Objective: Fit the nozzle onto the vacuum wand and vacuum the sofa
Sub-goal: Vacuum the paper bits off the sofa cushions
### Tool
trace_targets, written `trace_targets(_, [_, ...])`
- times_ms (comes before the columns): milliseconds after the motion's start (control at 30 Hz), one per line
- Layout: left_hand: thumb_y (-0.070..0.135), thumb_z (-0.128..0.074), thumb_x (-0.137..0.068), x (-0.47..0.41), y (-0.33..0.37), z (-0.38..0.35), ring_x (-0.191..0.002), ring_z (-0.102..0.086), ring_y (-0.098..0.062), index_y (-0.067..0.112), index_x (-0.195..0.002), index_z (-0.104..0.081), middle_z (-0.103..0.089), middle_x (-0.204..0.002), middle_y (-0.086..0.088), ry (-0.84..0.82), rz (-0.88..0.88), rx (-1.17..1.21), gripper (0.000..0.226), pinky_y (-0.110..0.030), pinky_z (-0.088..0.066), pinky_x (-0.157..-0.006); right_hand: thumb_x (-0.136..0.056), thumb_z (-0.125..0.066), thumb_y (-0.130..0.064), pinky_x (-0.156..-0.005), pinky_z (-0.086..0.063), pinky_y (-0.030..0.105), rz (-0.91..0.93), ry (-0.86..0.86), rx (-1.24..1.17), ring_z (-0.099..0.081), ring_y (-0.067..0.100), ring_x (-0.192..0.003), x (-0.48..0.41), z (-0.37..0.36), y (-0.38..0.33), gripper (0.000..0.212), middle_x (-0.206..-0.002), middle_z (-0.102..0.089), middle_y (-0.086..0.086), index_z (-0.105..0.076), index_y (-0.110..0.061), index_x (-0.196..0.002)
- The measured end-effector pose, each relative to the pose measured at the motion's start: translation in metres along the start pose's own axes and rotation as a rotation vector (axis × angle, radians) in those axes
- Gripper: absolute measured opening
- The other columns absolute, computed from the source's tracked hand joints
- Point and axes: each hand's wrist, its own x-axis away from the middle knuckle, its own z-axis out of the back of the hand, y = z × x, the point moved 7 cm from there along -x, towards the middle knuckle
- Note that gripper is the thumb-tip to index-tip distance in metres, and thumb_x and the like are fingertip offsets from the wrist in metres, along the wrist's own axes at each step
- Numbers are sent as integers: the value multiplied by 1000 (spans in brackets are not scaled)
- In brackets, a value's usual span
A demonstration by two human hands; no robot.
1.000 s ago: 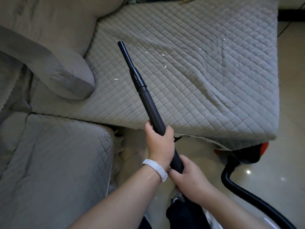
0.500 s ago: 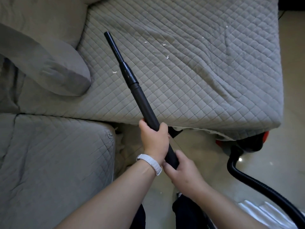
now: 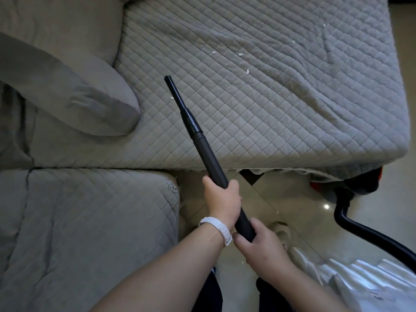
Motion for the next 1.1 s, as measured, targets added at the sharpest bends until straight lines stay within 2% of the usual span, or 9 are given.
trace_targets(233, [13,-56,-90,-9,-37,4,-53,-60,-21,12,-110,-42,-56,-78,-3,-46,82,-68,24,-23,-44,-42,-81,-66,-35,-51,-37,29,-79,2,-5,-46,13,-47,1,-25,26,24,-53,-48,-7,-49,-18,-76])
trace_targets(433, [14,-55,-91,-25,-50,2,-53,-59,-23,11,-108,-40,-54,-80,-5,-36,125,-91,23,-26,-48,-45,-73,-61,-43,-53,-37,30,-119,0,-4,-45,15,-48,-14,-33,32,27,-54,-48,-6,-48,-19,-75])
trace_targets(700, [14,-56,-90,-44,-39,1,-46,-58,-17,11,-106,-41,-56,-82,-7,-27,83,-110,23,-24,-46,-42,-79,-62,-39,-52,-40,29,-100,3,0,-52,17,-50,-28,-34,17,25,-56,-50,-5,-45,-21,-75])
trace_targets(933, [13,-55,-90,-47,-33,0,-49,-58,-18,10,-109,-41,-55,-76,-7,-34,72,-97,24,-23,-46,-41,-80,-63,-37,-51,-41,30,-92,-18,-3,-51,17,-48,-32,-31,10,24,-56,-50,-5,-45,-22,-75])
trace_targets(1100, [14,-55,-91,-45,-28,-13,-52,-58,-19,12,-108,-41,-54,-81,-6,-89,70,-121,22,-22,-46,-40,-81,-63,-38,-51,-44,34,-116,-4,-27,-51,18,-50,-29,-24,10,25,-58,-49,-4,-47,-19,-79])
